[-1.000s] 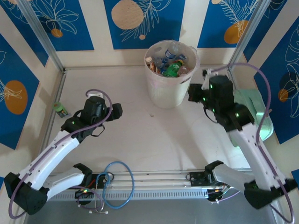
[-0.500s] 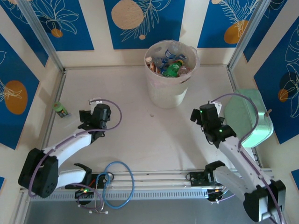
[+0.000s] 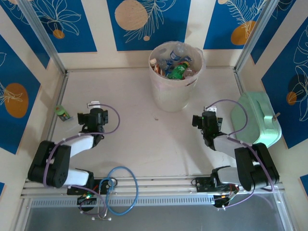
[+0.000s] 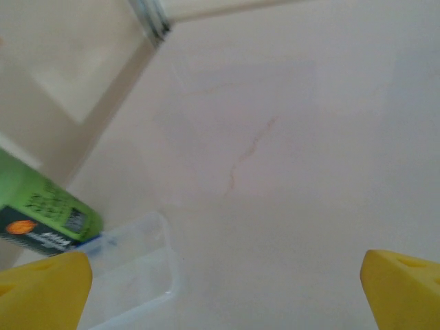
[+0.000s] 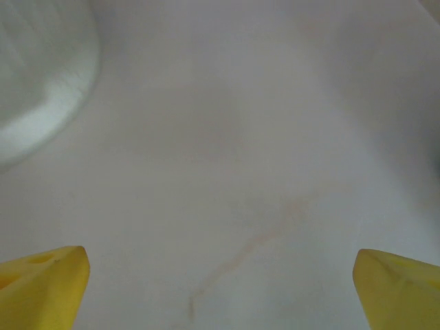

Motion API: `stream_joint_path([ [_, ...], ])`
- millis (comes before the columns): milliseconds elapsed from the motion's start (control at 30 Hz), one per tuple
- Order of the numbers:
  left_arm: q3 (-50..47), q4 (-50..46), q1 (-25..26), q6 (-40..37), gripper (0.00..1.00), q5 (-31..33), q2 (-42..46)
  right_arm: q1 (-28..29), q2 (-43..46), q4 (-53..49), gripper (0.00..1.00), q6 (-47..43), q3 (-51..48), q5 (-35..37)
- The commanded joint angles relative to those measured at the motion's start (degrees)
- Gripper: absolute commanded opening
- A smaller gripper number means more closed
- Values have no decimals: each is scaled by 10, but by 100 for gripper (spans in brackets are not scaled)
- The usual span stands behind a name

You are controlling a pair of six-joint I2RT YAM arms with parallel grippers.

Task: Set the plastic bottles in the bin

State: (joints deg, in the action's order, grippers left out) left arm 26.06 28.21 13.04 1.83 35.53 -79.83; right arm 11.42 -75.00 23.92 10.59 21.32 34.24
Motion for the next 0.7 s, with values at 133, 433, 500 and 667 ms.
stream_joint_path([
  [133, -33, 213, -24, -54, 100, -116, -66, -94, -110, 189, 99, -45, 41, -229],
  [433, -56, 283, -92, -26, 100, -276, -103, -124, -121, 234, 99, -34, 20, -295],
  [500, -55, 278, -91, -27, 100, -274, -99, -117, -123, 235, 99, -37, 20, -276],
  [667, -50, 264, -84, -43, 100, -288, -98, -108, -121, 230, 99, -43, 22, -261],
])
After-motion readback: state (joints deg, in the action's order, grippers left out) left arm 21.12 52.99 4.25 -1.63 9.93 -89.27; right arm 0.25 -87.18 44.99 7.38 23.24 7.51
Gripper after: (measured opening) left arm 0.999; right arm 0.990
